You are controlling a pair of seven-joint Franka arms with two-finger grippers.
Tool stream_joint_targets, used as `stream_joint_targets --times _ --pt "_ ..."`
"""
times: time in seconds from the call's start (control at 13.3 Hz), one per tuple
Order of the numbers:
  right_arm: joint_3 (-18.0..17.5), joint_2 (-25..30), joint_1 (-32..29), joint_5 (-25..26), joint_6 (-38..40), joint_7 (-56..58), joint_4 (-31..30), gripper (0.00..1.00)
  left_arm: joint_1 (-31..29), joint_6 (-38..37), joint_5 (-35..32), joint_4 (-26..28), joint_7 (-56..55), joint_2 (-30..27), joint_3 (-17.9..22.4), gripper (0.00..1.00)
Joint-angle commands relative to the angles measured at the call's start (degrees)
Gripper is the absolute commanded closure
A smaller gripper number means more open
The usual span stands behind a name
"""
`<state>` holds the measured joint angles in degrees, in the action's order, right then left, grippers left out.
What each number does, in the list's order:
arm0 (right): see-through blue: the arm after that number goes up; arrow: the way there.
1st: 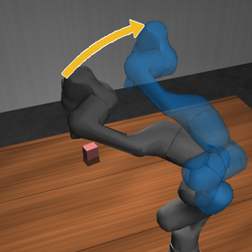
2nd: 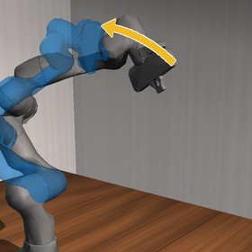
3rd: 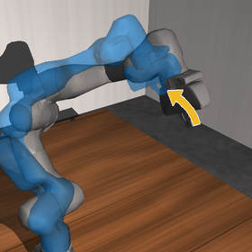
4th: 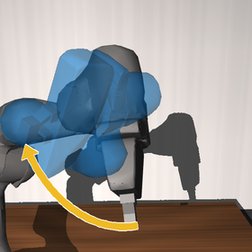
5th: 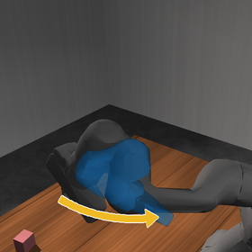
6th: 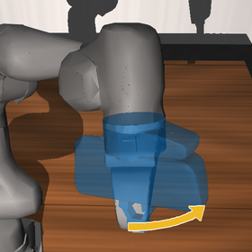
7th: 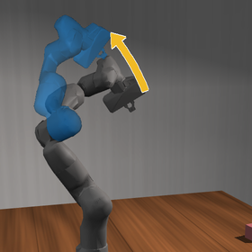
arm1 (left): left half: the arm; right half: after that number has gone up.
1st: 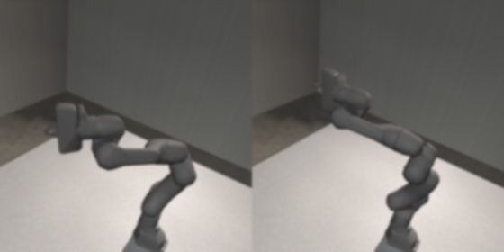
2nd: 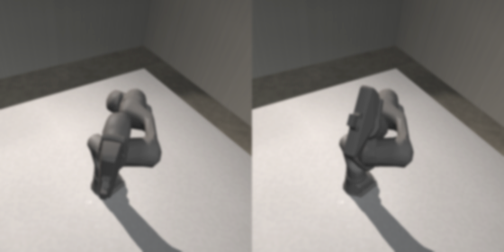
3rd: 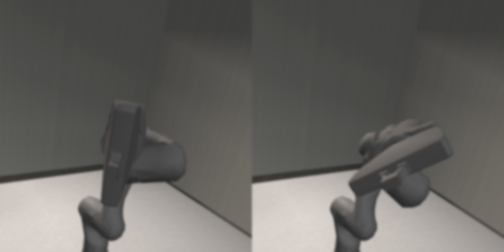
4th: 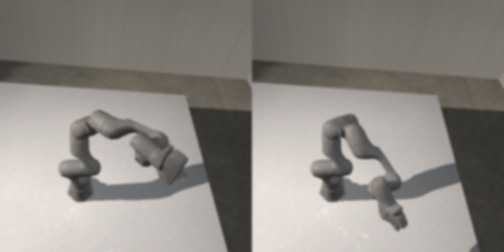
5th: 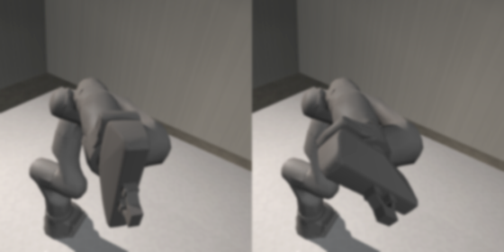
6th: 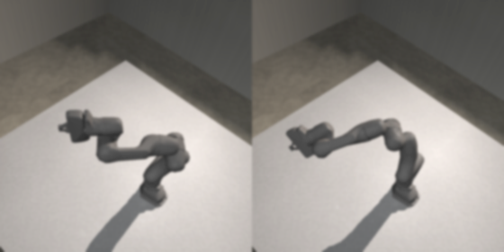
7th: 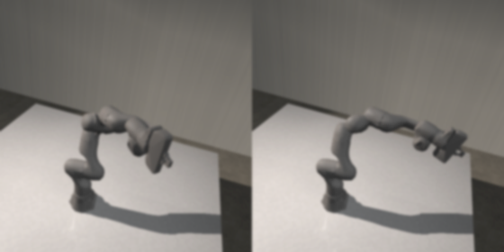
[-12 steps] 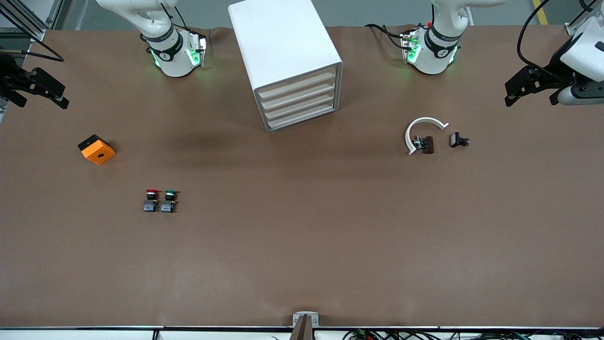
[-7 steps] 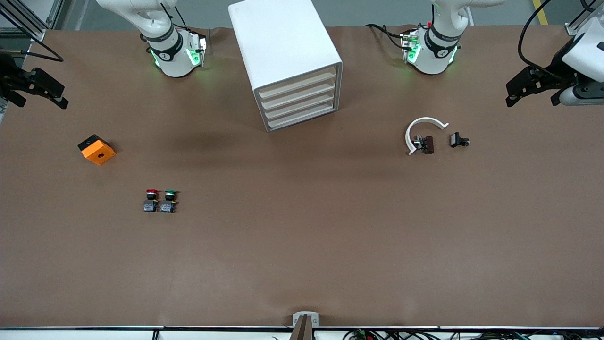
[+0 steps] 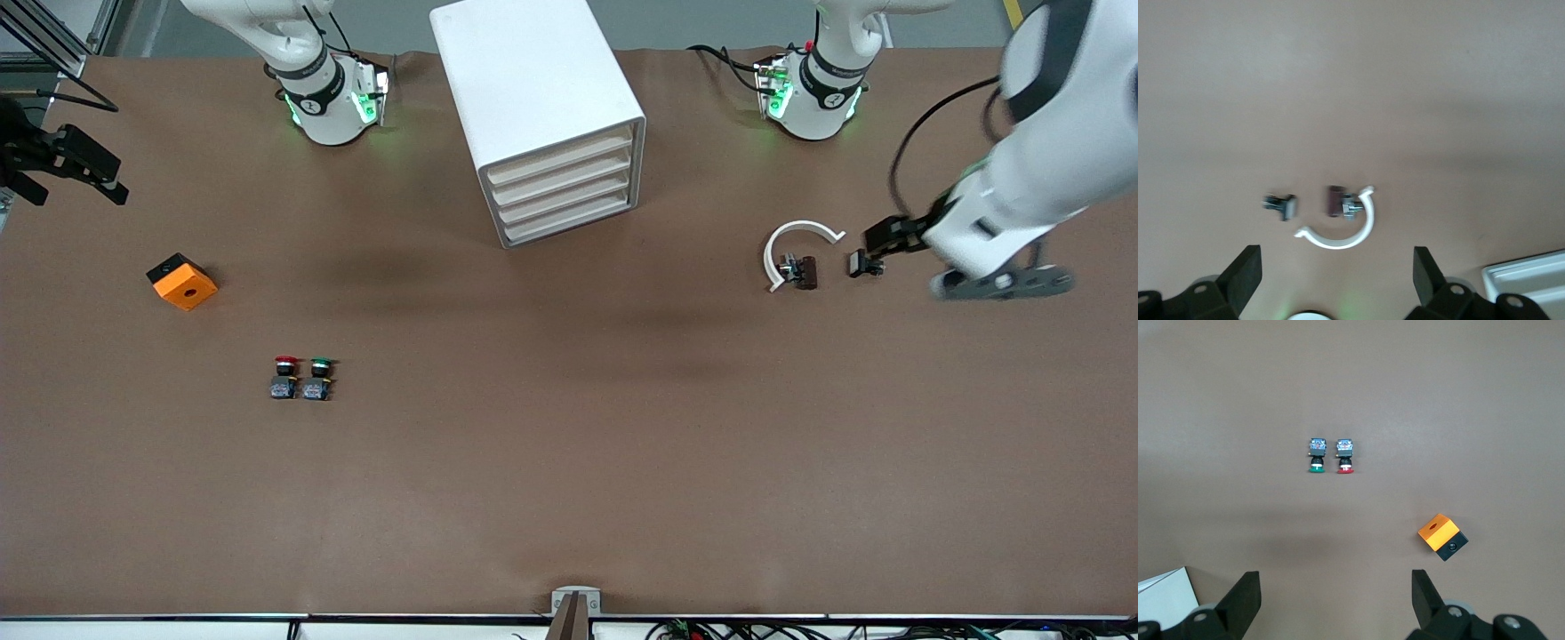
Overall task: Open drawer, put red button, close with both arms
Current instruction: 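Reach the left gripper to the cabinet's top drawer handle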
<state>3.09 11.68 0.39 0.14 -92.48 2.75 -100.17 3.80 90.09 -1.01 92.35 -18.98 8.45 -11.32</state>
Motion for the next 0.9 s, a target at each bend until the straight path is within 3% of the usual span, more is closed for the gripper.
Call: stream_joint_targets --times 0.0,0.3,0.45,0.82 --pt "-0.54 0.97 -1.09 -1.28 -0.07 1.21 -0.11 0.00 3.21 1.83 0.92 -2.35 -17.59 8.40 -3.61 0.00" --pt "-0.63 0.80 -1.01 -1.02 0.28 1.29 1.20 0.00 11.38 5.44 1.54 -2.96 -42.93 19.92 -3.88 0.00" --pt "-0.81 0.36 -0.74 -0.58 0.37 1.29 2.86 0.00 14.37 6.93 7.14 -4.80 -51.91 25.02 -3.79 0.00" --pt "-0.37 -2.09 -1.53 -1.37 0.02 0.59 4.19 0.00 20.80 14.84 15.49 -5.86 -90.27 31.45 -3.79 0.00"
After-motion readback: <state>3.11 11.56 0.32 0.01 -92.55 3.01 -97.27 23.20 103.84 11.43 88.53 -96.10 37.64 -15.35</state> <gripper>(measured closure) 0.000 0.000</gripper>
